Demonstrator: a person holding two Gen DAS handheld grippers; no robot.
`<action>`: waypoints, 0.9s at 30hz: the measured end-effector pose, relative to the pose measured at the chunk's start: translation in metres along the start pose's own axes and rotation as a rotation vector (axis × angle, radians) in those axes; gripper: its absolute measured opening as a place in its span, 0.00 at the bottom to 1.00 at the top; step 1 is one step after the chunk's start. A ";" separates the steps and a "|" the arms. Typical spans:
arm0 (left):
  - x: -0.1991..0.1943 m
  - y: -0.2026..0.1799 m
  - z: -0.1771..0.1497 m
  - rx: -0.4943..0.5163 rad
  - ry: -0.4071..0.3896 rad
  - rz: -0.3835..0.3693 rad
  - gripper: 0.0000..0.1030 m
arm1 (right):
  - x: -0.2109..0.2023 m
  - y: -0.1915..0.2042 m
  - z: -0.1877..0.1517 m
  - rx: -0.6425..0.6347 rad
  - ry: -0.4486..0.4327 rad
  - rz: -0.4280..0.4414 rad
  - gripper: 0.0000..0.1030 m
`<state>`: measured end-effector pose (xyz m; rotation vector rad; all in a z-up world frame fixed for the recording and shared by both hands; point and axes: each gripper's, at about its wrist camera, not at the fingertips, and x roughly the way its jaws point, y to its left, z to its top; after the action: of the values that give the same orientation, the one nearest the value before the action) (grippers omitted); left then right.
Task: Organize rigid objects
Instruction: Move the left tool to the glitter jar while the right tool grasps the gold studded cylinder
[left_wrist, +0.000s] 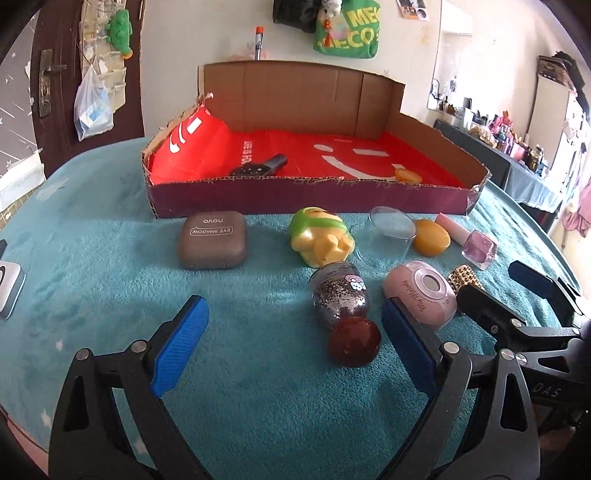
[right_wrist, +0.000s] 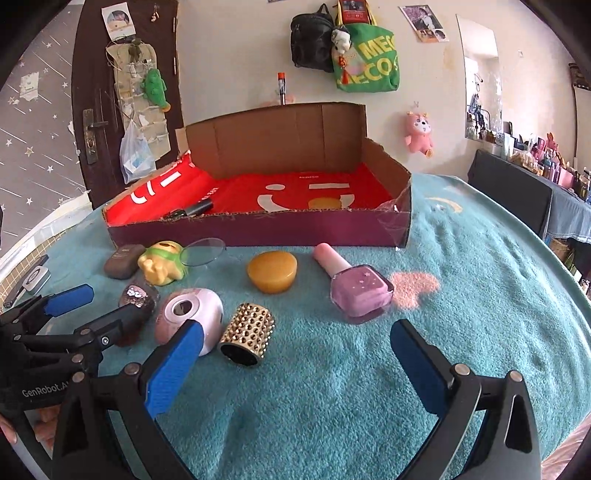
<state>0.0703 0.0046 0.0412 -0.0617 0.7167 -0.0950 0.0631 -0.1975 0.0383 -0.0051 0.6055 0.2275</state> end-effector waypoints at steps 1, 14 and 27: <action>0.001 0.001 0.001 -0.004 0.009 -0.006 0.93 | 0.001 0.000 0.001 0.001 0.001 -0.003 1.00; 0.016 0.001 0.013 -0.004 0.081 -0.008 0.93 | 0.014 0.000 0.009 -0.016 0.063 -0.020 0.97; 0.021 0.000 0.021 -0.013 0.087 -0.093 0.53 | 0.019 0.008 0.007 -0.045 0.081 0.028 0.59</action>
<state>0.0999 0.0025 0.0431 -0.1038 0.8011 -0.1835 0.0804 -0.1848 0.0342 -0.0496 0.6813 0.2692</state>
